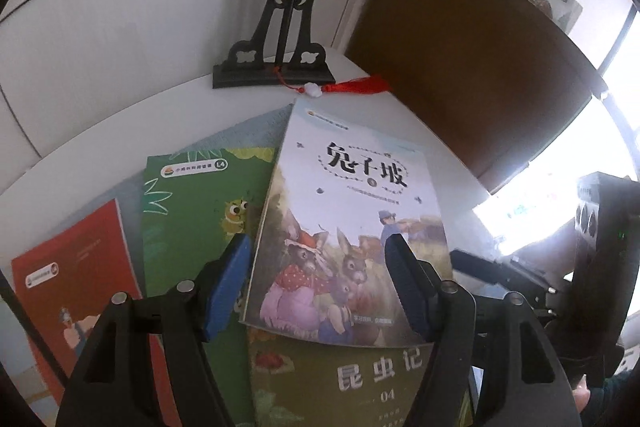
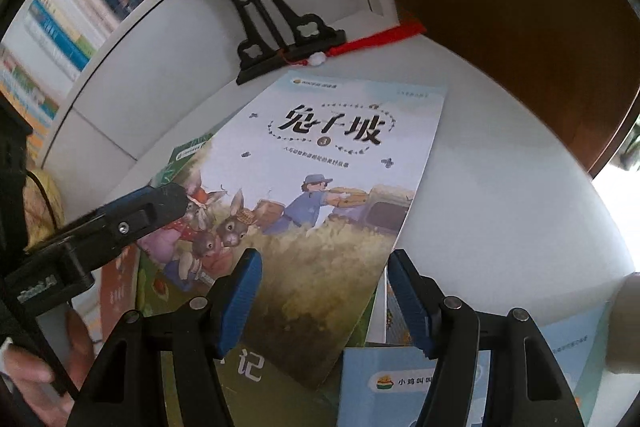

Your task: Organize books

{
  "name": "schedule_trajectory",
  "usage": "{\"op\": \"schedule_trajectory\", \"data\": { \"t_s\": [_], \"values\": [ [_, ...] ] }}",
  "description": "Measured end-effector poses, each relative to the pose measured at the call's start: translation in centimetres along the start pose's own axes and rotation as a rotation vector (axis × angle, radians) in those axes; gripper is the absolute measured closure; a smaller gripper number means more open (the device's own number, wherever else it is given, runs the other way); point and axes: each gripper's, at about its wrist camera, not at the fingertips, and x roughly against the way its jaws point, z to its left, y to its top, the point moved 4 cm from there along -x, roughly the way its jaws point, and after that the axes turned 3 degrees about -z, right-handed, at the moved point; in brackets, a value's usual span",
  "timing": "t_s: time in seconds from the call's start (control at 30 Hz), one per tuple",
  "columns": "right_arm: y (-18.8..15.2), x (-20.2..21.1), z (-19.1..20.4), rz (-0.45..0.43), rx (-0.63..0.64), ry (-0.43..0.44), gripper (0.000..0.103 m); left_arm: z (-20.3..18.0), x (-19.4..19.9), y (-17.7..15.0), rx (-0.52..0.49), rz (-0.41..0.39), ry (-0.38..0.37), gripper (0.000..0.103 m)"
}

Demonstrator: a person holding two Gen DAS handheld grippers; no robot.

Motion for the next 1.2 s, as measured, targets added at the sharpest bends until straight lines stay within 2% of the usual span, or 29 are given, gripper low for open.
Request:
{"op": "schedule_trajectory", "data": {
  "t_s": [0.1,0.2,0.27,0.33,0.43,0.5,0.53,0.63,0.67,0.7,0.73,0.83,0.9,1.03,1.2],
  "values": [
    [0.4,0.4,1.3,-0.018,0.062,-0.028,0.032,0.3,0.0,-0.6,-0.001,0.023,0.011,0.037],
    [0.5,1.1,3.1,-0.027,0.146,-0.034,0.027,1.1,1.6,-1.7,0.063,0.014,-0.039,0.037],
    [0.0,1.7,4.1,-0.011,0.188,0.009,0.02,1.5,3.1,-3.0,0.108,0.003,-0.069,0.037],
    [-1.3,2.1,4.4,0.023,0.174,0.066,0.013,1.7,4.4,-4.5,0.143,-0.01,-0.08,0.037],
    [-3.8,2.4,3.9,0.086,0.109,0.149,0.013,1.8,6.9,-8.0,0.164,-0.012,-0.051,0.037],
    [-5.7,2.6,3.7,0.125,0.067,0.212,0.013,1.5,8.6,-11.1,0.187,0.005,-0.068,0.037],
    [-6.7,3.6,3.8,0.105,0.066,0.236,0.011,1.4,9.3,-12.4,0.205,0.015,-0.072,0.037],
    [-8.6,5.0,4.4,0.122,0.082,0.279,0.011,0.8,11.2,-16.6,0.24,0.031,-0.064,0.037],
    [-9.3,5.5,4.5,0.131,0.09,0.306,0.012,0.8,11.7,-17.6,0.26,0.027,-0.057,0.037],
    [-9.9,6.1,4.4,0.136,0.09,0.332,0.018,1.0,12.0,-18.4,0.292,0.018,-0.057,0.037],
    [-10.5,6.6,4.1,0.139,0.078,0.346,0.03,1.3,12.1,-18.8,0.317,0.014,-0.065,0.037],
    [-11.8,7.7,2.4,0.153,0.028,0.345,0.048,1.8,11.5,-19.5,0.38,0.009,-0.093,0.037],
    [-12.2,8.0,1.5,0.16,-0.011,0.35,0.055,2.0,10.9,-19.7,0.393,0.011,-0.086,0.037],
    [-12.7,8.2,0.9,0.152,-0.052,0.367,0.056,1.7,9.8,-20.0,0.398,0.028,-0.089,0.037],
    [-12.9,8.5,1.9,0.121,0.011,0.323,0.057,1.1,9.4,-19.9,0.371,0.041,-0.051,0.037]
  ]
}}
